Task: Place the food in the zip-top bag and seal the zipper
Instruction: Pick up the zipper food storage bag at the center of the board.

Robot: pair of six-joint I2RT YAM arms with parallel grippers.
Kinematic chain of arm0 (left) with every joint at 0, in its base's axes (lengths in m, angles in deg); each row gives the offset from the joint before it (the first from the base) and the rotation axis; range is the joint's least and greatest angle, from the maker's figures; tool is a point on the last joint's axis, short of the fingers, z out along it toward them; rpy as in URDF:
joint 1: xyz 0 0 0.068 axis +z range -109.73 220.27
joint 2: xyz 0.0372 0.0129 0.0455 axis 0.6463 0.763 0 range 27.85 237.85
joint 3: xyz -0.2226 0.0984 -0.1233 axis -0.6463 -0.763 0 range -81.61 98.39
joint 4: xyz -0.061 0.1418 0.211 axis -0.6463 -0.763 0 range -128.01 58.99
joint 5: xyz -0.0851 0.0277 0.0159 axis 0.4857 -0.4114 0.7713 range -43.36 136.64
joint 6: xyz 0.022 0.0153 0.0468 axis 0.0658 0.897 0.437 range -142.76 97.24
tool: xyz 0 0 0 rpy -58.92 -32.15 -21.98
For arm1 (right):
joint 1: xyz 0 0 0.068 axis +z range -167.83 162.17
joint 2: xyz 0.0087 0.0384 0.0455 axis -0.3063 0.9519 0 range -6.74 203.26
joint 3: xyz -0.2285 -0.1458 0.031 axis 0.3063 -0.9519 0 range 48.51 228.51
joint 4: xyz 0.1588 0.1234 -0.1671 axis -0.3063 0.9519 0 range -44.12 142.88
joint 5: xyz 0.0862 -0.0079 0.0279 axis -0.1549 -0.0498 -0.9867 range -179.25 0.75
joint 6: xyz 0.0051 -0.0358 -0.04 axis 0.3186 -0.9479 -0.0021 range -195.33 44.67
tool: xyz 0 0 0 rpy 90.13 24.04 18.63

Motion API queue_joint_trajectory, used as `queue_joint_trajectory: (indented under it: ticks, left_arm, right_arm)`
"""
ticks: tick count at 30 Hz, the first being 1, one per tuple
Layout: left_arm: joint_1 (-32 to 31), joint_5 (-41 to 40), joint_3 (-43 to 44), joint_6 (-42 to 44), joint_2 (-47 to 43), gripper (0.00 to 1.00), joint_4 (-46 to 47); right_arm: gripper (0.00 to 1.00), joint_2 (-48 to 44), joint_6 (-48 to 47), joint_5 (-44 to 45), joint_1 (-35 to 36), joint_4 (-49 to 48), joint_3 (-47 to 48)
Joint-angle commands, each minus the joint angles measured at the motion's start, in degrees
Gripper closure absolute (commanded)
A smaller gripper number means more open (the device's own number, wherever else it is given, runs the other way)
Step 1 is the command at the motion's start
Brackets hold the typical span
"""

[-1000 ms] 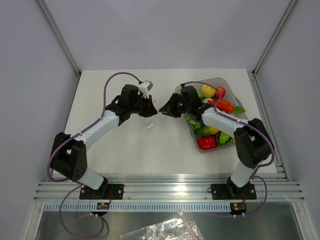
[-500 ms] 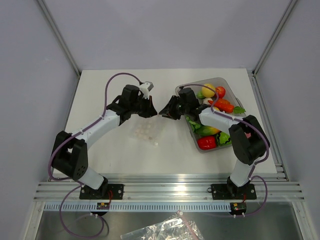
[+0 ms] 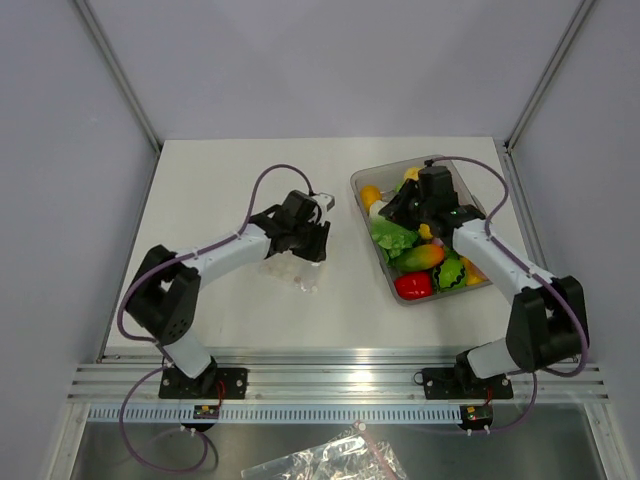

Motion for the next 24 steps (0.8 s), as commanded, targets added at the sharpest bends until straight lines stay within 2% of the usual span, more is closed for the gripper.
queue_joint_trajectory:
  ticks: [1,4,16,22,24]
  left_arm:
    - [-2.66,-6.90,3.86,0.04,4.80,0.62,-2.62]
    - [-4.69,-8.33,7.02,-0.13,9.11,0.55,-4.56]
    - [-5.22,-10.36,7.82,-0.31,13.95,0.60,-5.27]
    - [-5.22,-10.97,8.09,-0.13,15.10,0.68,-5.18]
    - [-5.13,-11.23,8.08,-0.04,15.53,0.77,-5.18]
  right_arm:
    - [0.65,-6.15,-5.25,4.82,-1.00,4.22,0.99]
    - [0.64,-7.82,-5.52,4.65,-1.09,5.36,0.99]
    - [0.63,-7.65,-2.71,2.28,-1.00,3.25,-2.00]
    - [0.63,-7.82,-2.10,1.04,-1.09,2.64,-2.35]
    - [0.63,-8.09,-1.74,0.78,-1.09,1.76,-3.05]
